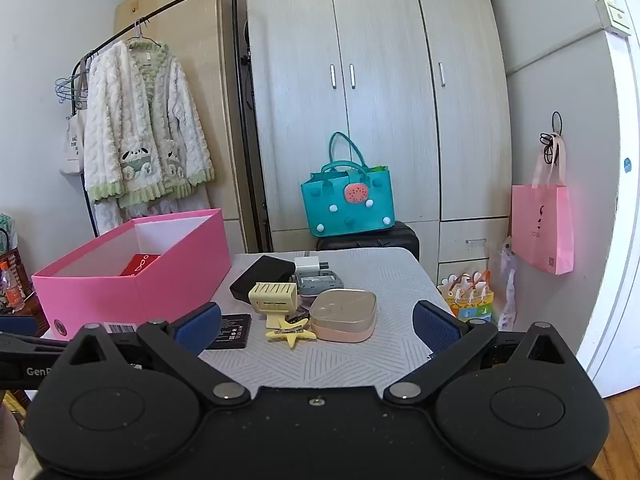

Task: Organize rigid objects

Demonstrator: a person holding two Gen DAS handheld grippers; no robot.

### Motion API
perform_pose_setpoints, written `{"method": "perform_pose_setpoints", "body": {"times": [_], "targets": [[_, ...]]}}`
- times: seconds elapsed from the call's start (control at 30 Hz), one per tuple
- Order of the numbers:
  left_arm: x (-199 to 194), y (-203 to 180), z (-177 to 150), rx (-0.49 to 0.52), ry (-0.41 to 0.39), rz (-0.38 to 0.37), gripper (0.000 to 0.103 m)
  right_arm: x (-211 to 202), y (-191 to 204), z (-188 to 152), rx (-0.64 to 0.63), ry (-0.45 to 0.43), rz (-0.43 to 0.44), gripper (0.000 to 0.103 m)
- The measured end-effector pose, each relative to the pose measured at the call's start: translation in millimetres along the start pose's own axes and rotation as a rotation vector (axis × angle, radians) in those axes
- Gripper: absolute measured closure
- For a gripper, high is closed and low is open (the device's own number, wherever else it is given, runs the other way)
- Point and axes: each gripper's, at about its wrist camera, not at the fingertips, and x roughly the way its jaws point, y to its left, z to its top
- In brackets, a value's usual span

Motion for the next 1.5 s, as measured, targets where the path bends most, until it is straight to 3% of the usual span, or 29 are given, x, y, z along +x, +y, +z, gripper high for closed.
{"method": "perform_pose_setpoints", "body": {"times": [0.3,0.7,1.5], "targets": [[-1,6,-2,-0.01,0.005,-0.041,0.001,0,-2,-2,0.012,-0.002,-0.009,0.0],[7,-5,-5,0.005,-0.019,0.001,0.0,8,-7,-4,0.016,0.002,-0.015,0.0],[3,-2,-7,-0.008,-0.098,-0.01,0.0,7,-9,-7,0.016,-0.027,0.008,0.0]]}}
